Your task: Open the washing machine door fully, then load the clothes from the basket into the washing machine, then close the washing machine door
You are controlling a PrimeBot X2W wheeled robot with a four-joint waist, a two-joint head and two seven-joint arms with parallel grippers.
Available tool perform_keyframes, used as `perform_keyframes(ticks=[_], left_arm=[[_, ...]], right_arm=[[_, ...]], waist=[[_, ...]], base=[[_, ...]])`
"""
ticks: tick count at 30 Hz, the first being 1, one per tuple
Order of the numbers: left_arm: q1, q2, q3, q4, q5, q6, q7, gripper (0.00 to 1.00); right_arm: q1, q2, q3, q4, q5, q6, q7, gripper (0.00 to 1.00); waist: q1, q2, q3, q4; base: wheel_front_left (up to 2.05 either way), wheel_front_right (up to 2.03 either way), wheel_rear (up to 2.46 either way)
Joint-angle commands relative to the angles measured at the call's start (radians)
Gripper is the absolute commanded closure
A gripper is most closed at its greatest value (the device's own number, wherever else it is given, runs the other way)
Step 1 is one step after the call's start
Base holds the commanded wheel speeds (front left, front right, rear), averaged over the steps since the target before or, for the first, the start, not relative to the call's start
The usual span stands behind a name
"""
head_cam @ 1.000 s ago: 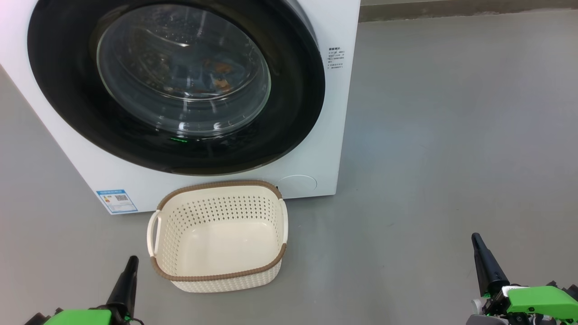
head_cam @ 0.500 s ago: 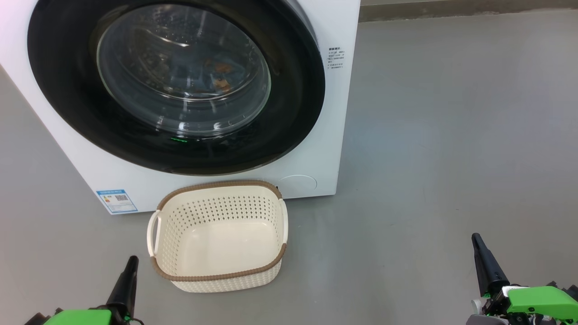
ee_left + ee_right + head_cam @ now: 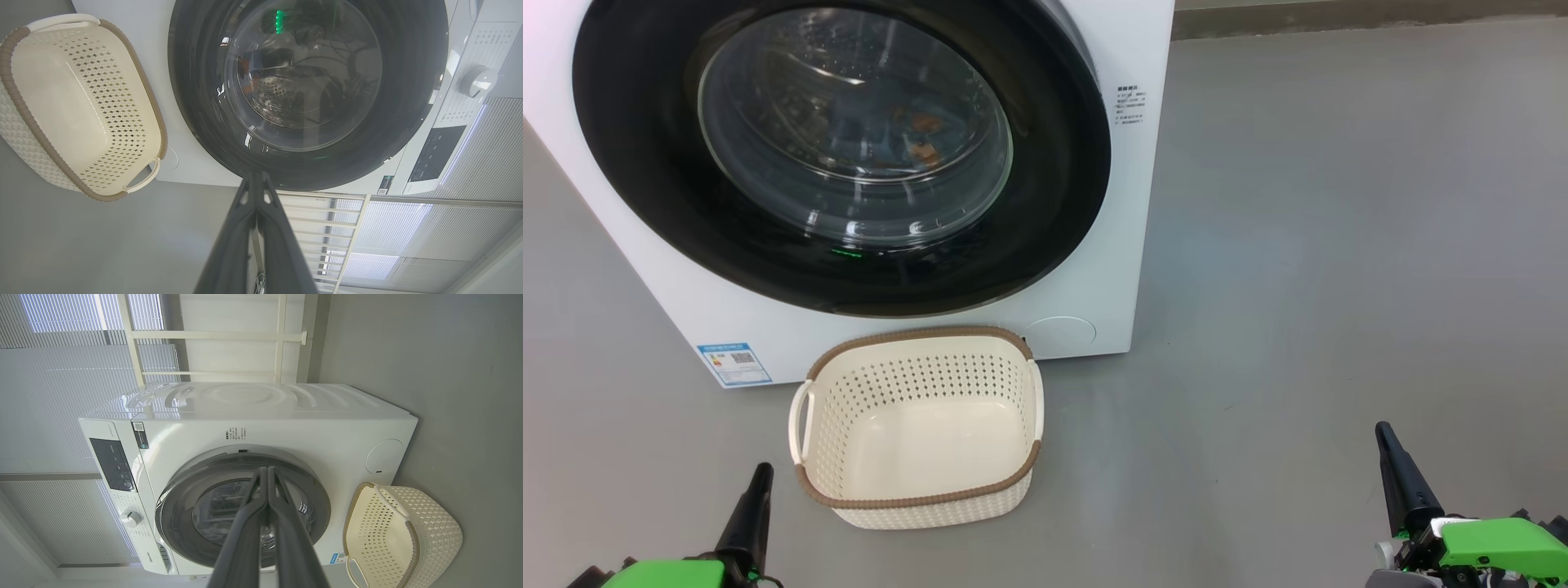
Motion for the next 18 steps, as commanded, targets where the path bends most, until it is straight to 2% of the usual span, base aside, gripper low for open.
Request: perform_keyframes(ticks=[1,18], left_arm=[[-0.041,0.022,0.035,-0.020,-0.008,-0.007,0.007,1.00],[-0.041,0.022,0.035,-0.020,-0.007,-0.007,0.007,1.00]], right_arm=[[-0.039,-0.001,0.016,-0.025,-0.005,0.002,0.004,1.00],[-0.040,0.000,0.014,-0.025,-0.007,0.002,0.006,1.00]], waist=[[0.0000,0.0000,0.000,0.000],[0.0000,0.0000,0.000,0.000]], base=[[0.00,0.00,0.00],[0.00,0.00,0.00]])
